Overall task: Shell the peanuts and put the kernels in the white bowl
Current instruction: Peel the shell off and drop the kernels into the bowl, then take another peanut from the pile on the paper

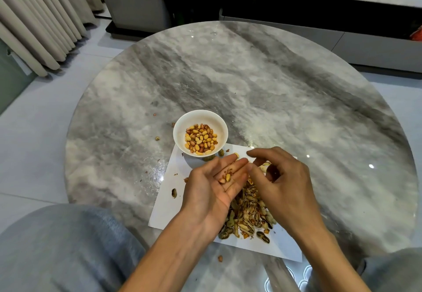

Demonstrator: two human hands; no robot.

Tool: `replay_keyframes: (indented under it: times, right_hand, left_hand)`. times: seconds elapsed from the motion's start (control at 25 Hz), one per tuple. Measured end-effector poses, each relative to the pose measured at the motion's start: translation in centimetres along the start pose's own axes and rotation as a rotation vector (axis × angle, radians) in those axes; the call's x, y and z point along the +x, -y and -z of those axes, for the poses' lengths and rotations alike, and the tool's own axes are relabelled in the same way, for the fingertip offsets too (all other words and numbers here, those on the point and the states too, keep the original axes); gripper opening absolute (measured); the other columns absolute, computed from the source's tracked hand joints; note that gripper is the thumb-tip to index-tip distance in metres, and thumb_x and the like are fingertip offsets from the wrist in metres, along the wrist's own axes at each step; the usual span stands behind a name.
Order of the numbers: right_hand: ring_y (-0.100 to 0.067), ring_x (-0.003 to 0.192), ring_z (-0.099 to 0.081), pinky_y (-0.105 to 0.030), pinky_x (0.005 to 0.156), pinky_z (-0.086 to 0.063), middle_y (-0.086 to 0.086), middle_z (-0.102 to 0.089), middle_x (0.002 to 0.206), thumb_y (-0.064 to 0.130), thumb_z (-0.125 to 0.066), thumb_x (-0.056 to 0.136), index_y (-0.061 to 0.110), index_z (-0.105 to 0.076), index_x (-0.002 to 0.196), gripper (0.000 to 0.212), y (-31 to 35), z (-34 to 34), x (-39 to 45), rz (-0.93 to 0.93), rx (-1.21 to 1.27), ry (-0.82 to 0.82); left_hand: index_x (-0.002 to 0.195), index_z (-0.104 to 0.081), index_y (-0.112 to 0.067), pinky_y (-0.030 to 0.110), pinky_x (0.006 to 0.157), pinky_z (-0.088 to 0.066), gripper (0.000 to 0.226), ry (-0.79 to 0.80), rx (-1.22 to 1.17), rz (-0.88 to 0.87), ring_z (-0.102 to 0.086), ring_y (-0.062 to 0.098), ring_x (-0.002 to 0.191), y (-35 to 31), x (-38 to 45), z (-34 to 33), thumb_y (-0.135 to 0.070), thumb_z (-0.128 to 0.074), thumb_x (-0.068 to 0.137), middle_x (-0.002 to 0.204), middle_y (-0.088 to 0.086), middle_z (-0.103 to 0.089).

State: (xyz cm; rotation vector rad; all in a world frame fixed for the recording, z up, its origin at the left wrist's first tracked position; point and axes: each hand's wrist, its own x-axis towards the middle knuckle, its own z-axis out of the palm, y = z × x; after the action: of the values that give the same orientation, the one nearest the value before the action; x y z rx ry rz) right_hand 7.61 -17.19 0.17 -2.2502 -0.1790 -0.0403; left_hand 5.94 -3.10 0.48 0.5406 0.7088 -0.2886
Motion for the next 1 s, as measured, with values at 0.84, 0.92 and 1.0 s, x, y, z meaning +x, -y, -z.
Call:
replay_keyframes:
  times: [0.84,0.92,1.0]
  right_hand:
    - [-0.007,0.059,-0.056,-0.02,0.053,-0.04,0.009,-0.059,0.057,0.022,-0.073,0.08,0.029,-0.069,0.077,0.008,-0.2,-1.9,-0.2,0.061,-0.189,0.238]
    - [-0.009,0.061,-0.058,-0.021,0.054,-0.042,0.009,-0.061,0.059,0.019,-0.073,0.079,0.028,-0.071,0.076,0.01,0.0,-1.5,-0.3,0.014,-0.161,0.251]
    - [-0.009,0.061,-0.062,-0.026,0.059,-0.051,0.007,-0.068,0.065,0.015,-0.076,0.082,0.026,-0.075,0.078,0.012,0.6,-0.8,-0.2,-0.073,0.045,0.198]
  left_hand:
    - [0.121,-0.064,0.006,0.029,0.062,-0.059,0.042,-0.027,0.038,0.102,-0.071,0.023,0.073,0.3,0.0,0.4,-0.025,-0.042,0.103,0.089,0.017,-0.072]
    - [0.122,-0.063,0.006,0.032,0.071,-0.061,0.037,-0.008,0.031,0.096,-0.072,0.027,0.084,0.5,-0.1,0.3,-0.018,-0.043,0.101,0.099,0.019,-0.073]
    - [0.12,-0.062,0.007,0.037,0.087,-0.058,0.034,0.008,-0.014,0.072,-0.072,0.032,0.099,0.5,-0.2,0.1,-0.01,-0.043,0.097,0.109,0.025,-0.071]
